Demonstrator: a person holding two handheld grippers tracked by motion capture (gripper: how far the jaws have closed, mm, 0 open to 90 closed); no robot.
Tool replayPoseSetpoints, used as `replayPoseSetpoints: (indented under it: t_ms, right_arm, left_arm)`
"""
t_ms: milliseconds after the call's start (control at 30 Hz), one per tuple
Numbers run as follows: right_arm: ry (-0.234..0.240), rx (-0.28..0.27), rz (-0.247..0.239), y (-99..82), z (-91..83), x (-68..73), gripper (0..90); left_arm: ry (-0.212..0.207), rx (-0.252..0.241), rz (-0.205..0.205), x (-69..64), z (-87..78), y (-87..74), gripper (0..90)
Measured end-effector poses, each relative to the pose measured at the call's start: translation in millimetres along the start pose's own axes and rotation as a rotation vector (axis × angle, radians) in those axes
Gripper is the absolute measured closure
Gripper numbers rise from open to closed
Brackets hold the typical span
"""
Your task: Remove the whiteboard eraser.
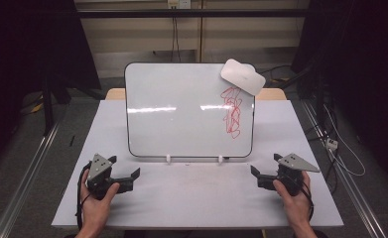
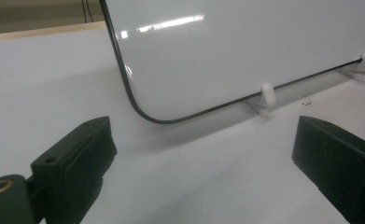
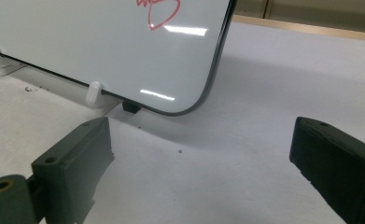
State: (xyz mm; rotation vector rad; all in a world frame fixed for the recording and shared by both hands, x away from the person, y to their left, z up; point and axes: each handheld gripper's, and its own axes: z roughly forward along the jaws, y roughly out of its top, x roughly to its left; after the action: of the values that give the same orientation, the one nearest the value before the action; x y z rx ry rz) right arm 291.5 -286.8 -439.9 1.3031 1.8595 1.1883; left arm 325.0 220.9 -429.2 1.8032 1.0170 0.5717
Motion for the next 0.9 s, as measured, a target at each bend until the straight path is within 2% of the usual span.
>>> replayPoseSetpoints:
  t_ms: [200,367,433,533,667,733,800,833,900]
  right_arm:
    - [-0.015,-0.011,-0.014,1.3,0.9,-1.6,5.2]
    - [-0.006,-0.016,-0.027,3.2,1.6,-0.3,5.3]
    - [0.001,-0.028,-0.03,5.4,1.2,0.6,5.1]
    - [-0.028,-0.057,-0.044,8.0,0.9,0.3,7.3]
    - [-0.035,-0.101,-0.029,11.1,0.5,-1.5,9.6]
    - [-0.026,-0.09,-0.018,12.4,2.1,-1.0,8.7]
    - [-0.029,-0.107,-0.039,13.4,4.6,0.0,10.5]
    - [-0.024,-0.094,-0.039,15.3,5.8,0.4,10.0]
    - [0.007,-0.098,-0.045,19.7,7.3,1.3,8.0]
  left_arm:
    - [-0.004,0.002,-0.004,-0.8,0.8,-0.1,5.6]
    - [-0.005,0.003,-0.001,-1.2,0.6,0.1,5.5]
    - [-0.01,0.003,0.001,-1.9,0.9,-0.2,5.6]
    - [-0.007,0.006,-0.002,-1.6,1.3,-0.3,5.6]
    - [-0.007,0.005,-0.002,-1.5,2.6,0.5,5.6]
    - [-0.014,0.005,0.001,-1.8,3.3,0.8,5.6]
    - [-0.017,0.007,0.002,-2.6,4.0,1.0,5.6]
    - [-0.017,0.007,0.002,-2.6,4.0,1.0,5.6]
    - [-0.021,0.007,0.001,-3.0,5.0,0.6,5.6]
